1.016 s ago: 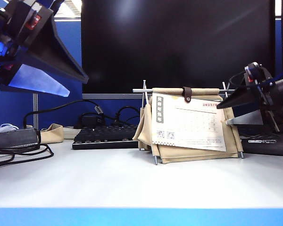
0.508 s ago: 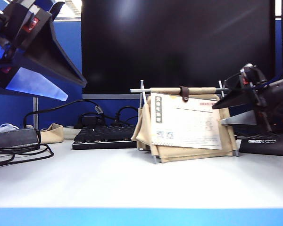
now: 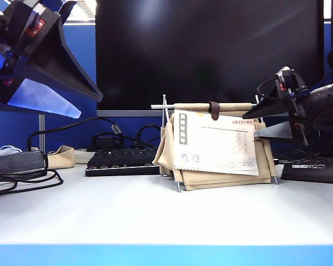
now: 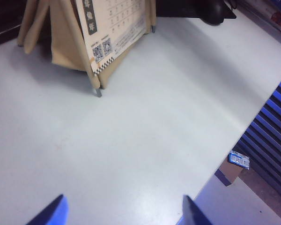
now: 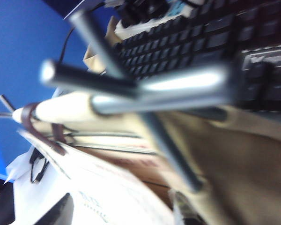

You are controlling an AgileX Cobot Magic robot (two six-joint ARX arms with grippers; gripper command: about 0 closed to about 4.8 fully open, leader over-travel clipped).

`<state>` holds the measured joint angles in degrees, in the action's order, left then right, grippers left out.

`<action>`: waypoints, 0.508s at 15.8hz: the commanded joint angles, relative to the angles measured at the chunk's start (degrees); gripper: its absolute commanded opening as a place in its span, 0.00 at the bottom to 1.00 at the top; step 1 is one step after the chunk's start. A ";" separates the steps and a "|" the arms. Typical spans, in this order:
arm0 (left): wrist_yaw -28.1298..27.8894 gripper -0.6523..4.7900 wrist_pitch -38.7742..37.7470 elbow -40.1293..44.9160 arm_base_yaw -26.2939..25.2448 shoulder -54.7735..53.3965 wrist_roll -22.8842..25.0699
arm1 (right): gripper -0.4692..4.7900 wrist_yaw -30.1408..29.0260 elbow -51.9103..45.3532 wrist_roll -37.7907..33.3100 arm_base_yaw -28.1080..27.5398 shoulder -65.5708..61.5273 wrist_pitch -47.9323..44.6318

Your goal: Turn one page of the calendar.

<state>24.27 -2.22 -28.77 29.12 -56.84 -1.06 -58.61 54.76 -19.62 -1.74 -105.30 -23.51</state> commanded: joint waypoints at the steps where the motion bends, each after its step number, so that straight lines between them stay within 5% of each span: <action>1: 0.61 0.71 0.55 -0.33 0.04 0.09 0.13 | 0.61 -2.89 0.44 0.13 0.98 0.26 0.00; 7: 0.61 0.71 0.55 -0.33 0.02 0.09 0.17 | 0.60 -4.66 -1.25 8.98 1.14 0.26 13.46; 8: 0.61 0.71 0.55 -0.33 0.02 0.09 0.17 | 0.53 -4.44 -1.81 9.42 1.14 0.24 12.44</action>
<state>24.47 -2.22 -28.77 29.12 -56.84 -1.04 -62.70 53.01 -11.11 -0.69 -105.27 -9.52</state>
